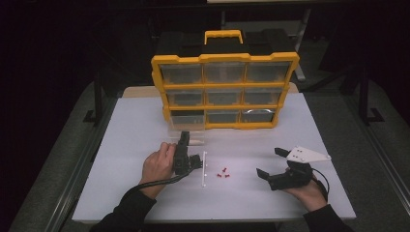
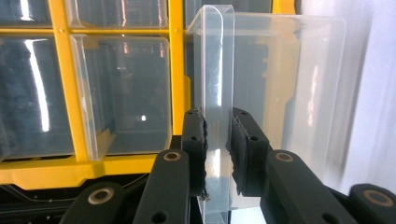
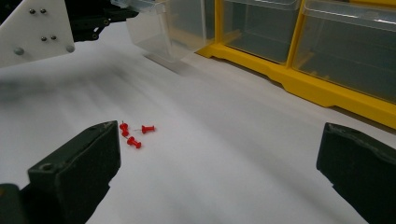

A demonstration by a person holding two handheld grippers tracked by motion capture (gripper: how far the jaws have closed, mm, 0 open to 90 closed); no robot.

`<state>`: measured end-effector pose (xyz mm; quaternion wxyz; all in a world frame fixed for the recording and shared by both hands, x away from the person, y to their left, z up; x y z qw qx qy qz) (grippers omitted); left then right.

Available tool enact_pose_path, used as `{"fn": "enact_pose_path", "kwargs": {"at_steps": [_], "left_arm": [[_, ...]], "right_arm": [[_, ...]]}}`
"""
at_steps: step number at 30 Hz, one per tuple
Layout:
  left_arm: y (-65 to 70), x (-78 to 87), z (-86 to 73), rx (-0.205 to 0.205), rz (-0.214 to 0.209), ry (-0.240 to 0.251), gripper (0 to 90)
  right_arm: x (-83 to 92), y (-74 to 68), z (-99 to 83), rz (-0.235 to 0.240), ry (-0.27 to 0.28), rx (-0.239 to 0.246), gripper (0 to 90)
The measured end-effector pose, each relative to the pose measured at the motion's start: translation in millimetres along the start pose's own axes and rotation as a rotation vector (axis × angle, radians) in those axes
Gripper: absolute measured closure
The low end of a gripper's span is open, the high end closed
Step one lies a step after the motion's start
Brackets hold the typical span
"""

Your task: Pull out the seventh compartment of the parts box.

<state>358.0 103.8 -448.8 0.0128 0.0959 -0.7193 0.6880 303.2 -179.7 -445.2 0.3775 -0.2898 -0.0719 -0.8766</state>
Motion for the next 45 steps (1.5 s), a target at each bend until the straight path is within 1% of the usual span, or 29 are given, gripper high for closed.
{"fn": "enact_pose_path", "kwargs": {"at_steps": [2,4,5,9,10,12,13,14,15,16,17,18,20,21,25,27,31,34,36,38,42,43,45], "left_arm": [[0.5,-0.1,0.1,0.011,-0.009,-0.008,70.4],[0.3,0.4,-0.1,0.014,-0.009,-0.007,66.3],[0.4,0.6,-0.7,0.014,-0.016,-0.014,65.3],[0.2,3.2,-3.3,0.042,-0.024,-0.019,58.4],[0.6,3.6,-3.3,0.053,-0.026,-0.009,56.1],[-0.1,5.5,-4.8,0.058,-0.026,-0.013,51.0],[0.0,5.9,-5.4,0.068,-0.031,-0.014,48.0],[0.1,5.7,-5.4,0.089,-0.034,-0.004,46.3],[-0.3,6.5,-6.0,0.086,-0.037,-0.008,44.8],[-0.2,7.0,-6.1,0.093,-0.038,-0.004,43.6],[0.2,7.7,-6.3,0.105,-0.043,-0.005,42.4],[1.5,7.8,-5.6,0.125,-0.046,0.009,41.0],[3.1,9.7,-6.4,0.125,-0.048,0.010,38.1],[3.6,11.0,-7.0,0.119,-0.053,0.006,37.9],[7.1,13.7,-8.0,0.122,-0.066,0.004,36.6],[8.5,14.6,-8.5,0.133,-0.063,0.005,32.8],[11.7,16.6,-10.2,0.142,-0.057,-0.002,26.5],[14.5,18.3,-11.6,0.140,-0.062,-0.011,21.7],[17.3,18.3,-13.4,0.123,-0.061,-0.019,20.5],[19.2,18.7,-15.0,0.120,-0.062,-0.030,16.2],[18.9,21.0,-16.5,0.141,-0.048,-0.034,11.3],[18.8,22.2,-16.9,0.137,-0.050,-0.040,10.4],[20.3,22.7,-17.4,0.146,-0.051,-0.037,9.3]], "right_arm": [[-0.1,-0.3,-0.3,0.001,-0.002,0.000,0.0],[0.0,-0.4,-0.1,0.002,-0.002,-0.002,0.0],[-0.1,-0.3,0.0,0.001,0.000,0.001,0.0],[-0.4,-0.6,0.3,0.000,-0.001,0.004,0.0],[-0.6,-0.7,0.3,0.001,-0.001,0.003,0.0],[-1.0,-0.8,0.2,0.001,-0.004,0.003,0.0],[-1.1,-1.1,0.1,0.001,-0.005,-0.004,0.0],[-1.1,-1.1,0.1,0.001,-0.005,-0.003,0.0],[-1.0,-1.0,0.2,0.000,-0.003,0.002,0.0],[-0.8,-0.9,0.1,0.000,-0.002,0.003,0.0],[-0.6,-0.8,0.0,0.001,-0.001,0.002,0.0],[-0.4,-0.8,-0.2,0.000,-0.003,-0.002,0.0],[-0.3,-0.3,0.0,-0.001,0.001,0.004,0.0],[-0.2,-0.4,0.1,-0.001,0.001,0.003,0.0],[0.2,-0.7,-0.5,-0.003,-0.002,0.001,0.0],[0.7,-0.6,-0.5,-0.005,0.000,-0.002,0.0],[1.5,-0.7,-0.8,-0.007,-0.001,-0.003,0.0],[1.5,-0.7,-0.9,-0.007,-0.001,-0.002,0.0],[1.5,-0.8,-1.1,-0.007,-0.002,-0.001,0.0],[1.6,-0.9,-1.0,-0.008,-0.001,-0.001,0.0],[1.6,-1.1,-0.9,-0.008,-0.001,0.000,0.0],[1.6,-1.1,-1.0,-0.008,-0.001,0.000,0.0],[1.6,-1.3,-1.0,-0.008,-0.001,0.001,0.0]]}}
Point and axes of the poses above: each handheld gripper's, and its own axes: x roughly backward along the jaws, z roughly out of its top, y roughly to its right, the point moved 6 cm from there along -x, roughly forward along the jaws, and after that the axes turned 10 degrees about -y, right-handed, at the moved point
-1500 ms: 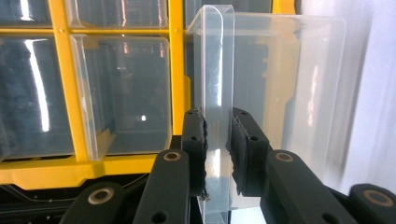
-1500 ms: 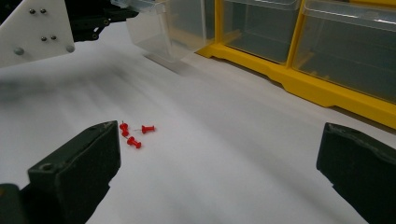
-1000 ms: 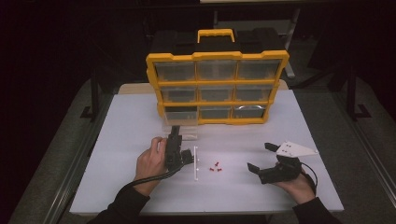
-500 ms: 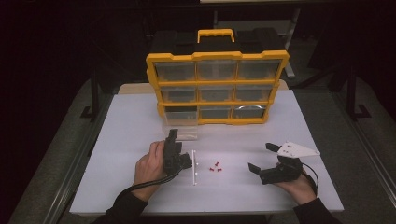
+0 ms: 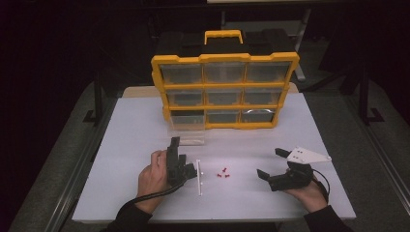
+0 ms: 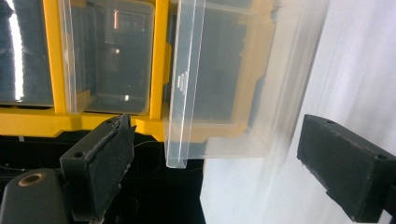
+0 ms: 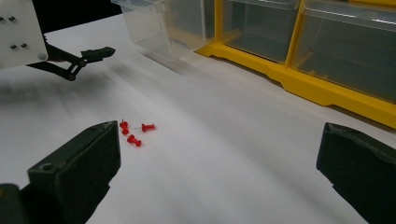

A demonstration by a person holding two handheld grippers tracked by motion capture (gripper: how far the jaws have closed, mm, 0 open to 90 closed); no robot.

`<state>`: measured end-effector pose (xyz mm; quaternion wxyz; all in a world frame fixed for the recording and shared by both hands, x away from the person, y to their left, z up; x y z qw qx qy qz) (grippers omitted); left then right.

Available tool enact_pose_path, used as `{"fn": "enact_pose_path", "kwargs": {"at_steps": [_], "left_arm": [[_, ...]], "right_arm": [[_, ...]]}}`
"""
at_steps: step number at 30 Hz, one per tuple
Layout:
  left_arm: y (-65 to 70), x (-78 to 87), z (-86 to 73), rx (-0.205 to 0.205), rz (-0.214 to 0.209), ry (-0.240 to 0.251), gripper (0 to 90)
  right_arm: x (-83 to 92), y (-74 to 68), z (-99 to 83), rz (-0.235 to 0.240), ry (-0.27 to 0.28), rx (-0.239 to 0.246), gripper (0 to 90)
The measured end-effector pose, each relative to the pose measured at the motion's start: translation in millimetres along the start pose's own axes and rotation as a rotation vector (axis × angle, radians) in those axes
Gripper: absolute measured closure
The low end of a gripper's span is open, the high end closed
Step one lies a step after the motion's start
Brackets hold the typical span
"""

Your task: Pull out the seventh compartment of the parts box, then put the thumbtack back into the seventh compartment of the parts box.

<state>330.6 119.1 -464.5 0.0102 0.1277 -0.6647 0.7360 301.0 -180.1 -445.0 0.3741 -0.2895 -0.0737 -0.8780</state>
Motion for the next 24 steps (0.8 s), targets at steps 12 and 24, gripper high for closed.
{"fn": "enact_pose_path", "kwargs": {"at_steps": [12,24], "left_arm": [[6.8,4.5,-1.9,0.021,-0.002,0.001,1.0],[10.1,7.0,-1.7,0.055,-0.029,0.015,0.0]], "right_arm": [[0.1,-0.8,0.1,0.001,-0.001,0.002,0.0],[-0.7,-1.0,0.5,0.000,-0.004,0.004,0.0]]}}
Point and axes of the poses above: each handheld gripper's, and its own axes: x roughly backward along the jaws, z roughly out of its top, y roughly to its right, the point moved 6 cm from there along -x, roughly forward along the jaws, and after that the axes turned 10 degrees about -y, right-handed, at the moved point
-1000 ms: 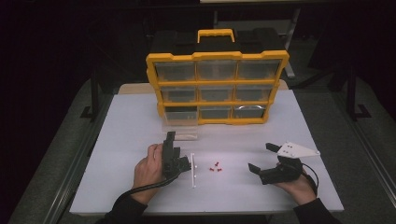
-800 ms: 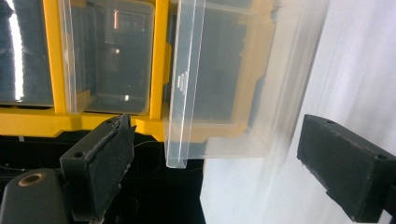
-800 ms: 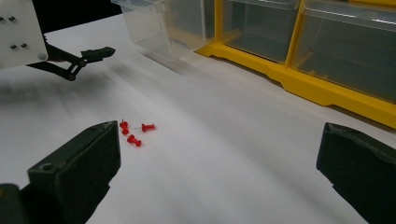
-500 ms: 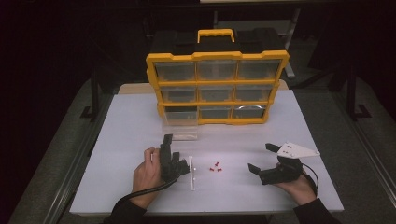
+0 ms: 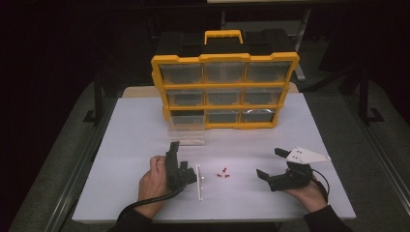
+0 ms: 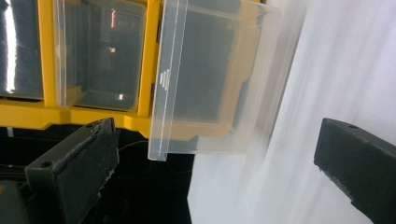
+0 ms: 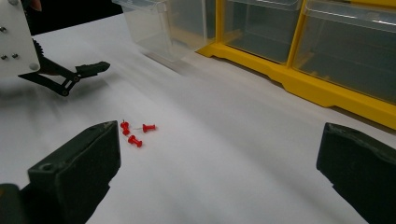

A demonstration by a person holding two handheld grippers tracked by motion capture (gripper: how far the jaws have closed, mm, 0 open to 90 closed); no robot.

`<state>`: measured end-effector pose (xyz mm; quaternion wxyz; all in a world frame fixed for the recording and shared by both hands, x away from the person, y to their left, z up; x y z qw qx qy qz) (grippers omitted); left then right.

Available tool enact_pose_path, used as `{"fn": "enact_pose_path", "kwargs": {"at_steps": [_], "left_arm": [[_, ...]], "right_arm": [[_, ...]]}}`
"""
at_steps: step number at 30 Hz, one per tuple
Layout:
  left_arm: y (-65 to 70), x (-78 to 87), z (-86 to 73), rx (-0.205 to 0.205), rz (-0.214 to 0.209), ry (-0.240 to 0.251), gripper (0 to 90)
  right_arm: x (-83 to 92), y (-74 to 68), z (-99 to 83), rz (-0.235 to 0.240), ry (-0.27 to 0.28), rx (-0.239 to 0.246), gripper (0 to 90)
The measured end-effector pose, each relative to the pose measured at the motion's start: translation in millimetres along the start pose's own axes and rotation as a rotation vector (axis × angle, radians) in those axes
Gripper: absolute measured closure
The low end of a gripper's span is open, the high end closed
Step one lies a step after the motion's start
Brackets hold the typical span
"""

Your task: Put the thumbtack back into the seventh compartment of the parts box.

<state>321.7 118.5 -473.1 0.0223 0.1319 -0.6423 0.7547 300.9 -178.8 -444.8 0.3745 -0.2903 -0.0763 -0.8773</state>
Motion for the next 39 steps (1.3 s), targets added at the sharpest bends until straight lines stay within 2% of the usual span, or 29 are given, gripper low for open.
{"fn": "enact_pose_path", "kwargs": {"at_steps": [10,12,15,16,22,24,26,30,32,36,39], "left_arm": [[-0.8,-2.7,-2.2,0.078,-0.043,-0.010,0.0],[0.4,-4.1,-2.5,0.110,-0.069,-0.014,0.0],[1.2,-5.8,-3.5,0.126,-0.089,-0.029,0.0],[1.7,-6.5,-3.4,0.144,-0.090,-0.025,0.0],[-0.2,-8.2,-5.5,0.187,-0.110,-0.029,0.0],[-0.4,-9.9,-5.8,0.227,-0.115,-0.022,0.0],[-1.6,-11.1,-7.1,0.248,-0.122,-0.024,0.0],[-3.1,-12.7,-9.8,0.281,-0.143,-0.041,0.0],[-4.5,-12.8,-12.3,0.277,-0.155,-0.058,0.0],[-7.6,-14.0,-16.7,0.306,-0.177,-0.080,0.0],[-8.9,-16.3,-18.6,0.360,-0.200,-0.080,0.0]], "right_arm": [[-1.4,-0.9,0.1,0.004,-0.004,0.005,0.0],[-1.2,-1.0,0.2,0.004,-0.003,0.005,0.0],[-0.5,-1.1,0.4,0.003,0.000,0.004,0.0],[-0.5,-1.0,0.7,0.002,0.002,0.006,0.0],[-1.4,-0.9,0.6,0.003,0.000,0.007,0.0],[-1.6,-0.8,0.5,0.002,-0.002,0.009,0.0],[-1.6,-1.2,0.2,0.003,-0.004,0.004,0.0],[-1.9,-0.5,0.8,0.002,0.004,0.007,0.0],[-1.6,-0.7,0.2,0.004,-0.001,0.002,0.0],[-2.0,-0.7,0.2,0.005,-0.002,0.005,0.0],[-1.8,-0.7,0.1,0.005,-0.001,0.004,0.0]]}}
Point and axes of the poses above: each handheld gripper's, and its own axes: x roughly backward along the jaws, z roughly out of its top, y roughly to its right, the point moved 6 cm from there along -x, roughly forward along the jaws, and after that the axes turned 10 degrees about -y, right-handed, at the moved point
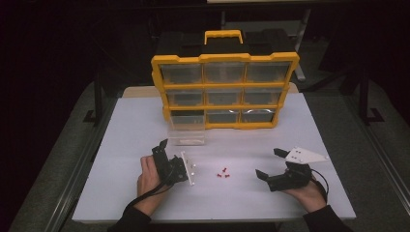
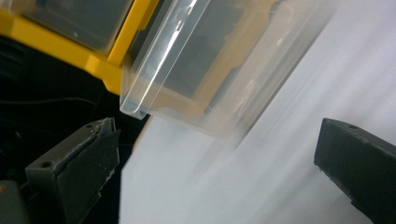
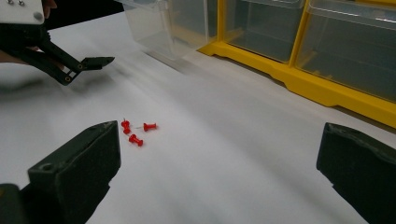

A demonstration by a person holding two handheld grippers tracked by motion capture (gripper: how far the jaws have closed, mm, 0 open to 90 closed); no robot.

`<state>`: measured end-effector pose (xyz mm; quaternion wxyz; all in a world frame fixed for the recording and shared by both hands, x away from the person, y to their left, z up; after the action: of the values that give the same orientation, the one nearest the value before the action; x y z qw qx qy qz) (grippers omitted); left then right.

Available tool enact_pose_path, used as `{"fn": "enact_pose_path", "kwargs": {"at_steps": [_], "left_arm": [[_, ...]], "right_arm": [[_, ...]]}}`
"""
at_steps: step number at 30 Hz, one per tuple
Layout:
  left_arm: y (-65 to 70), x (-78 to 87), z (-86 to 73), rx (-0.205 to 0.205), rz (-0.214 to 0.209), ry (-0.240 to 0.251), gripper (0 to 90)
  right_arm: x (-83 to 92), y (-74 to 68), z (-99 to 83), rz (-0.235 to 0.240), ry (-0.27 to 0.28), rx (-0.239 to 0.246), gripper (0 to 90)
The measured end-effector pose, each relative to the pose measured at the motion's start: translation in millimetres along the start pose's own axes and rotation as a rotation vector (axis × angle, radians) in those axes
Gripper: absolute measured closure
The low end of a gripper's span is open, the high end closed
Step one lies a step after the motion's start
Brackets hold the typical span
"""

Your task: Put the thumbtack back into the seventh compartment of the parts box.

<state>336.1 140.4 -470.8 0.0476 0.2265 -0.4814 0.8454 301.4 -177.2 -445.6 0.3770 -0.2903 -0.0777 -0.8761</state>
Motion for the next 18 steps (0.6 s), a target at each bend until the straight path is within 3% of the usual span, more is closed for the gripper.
{"fn": "enact_pose_path", "kwargs": {"at_steps": [18], "left_arm": [[-16.2,-7.6,-7.8,0.252,-0.126,-0.003,0.0]], "right_arm": [[-1.1,-0.7,0.6,0.004,-0.001,-0.002,0.0]]}}
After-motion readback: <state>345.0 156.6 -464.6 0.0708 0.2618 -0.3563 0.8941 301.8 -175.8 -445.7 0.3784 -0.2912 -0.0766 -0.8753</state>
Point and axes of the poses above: each handheld gripper's, and its own axes: x roughly backward along the jaws, z roughly out of its top, y roughly to its right, the point moved 6 cm from there along -x, roughly forward along the jaws, and after that the axes turned 10 degrees about -y, right-handed, at the moved point
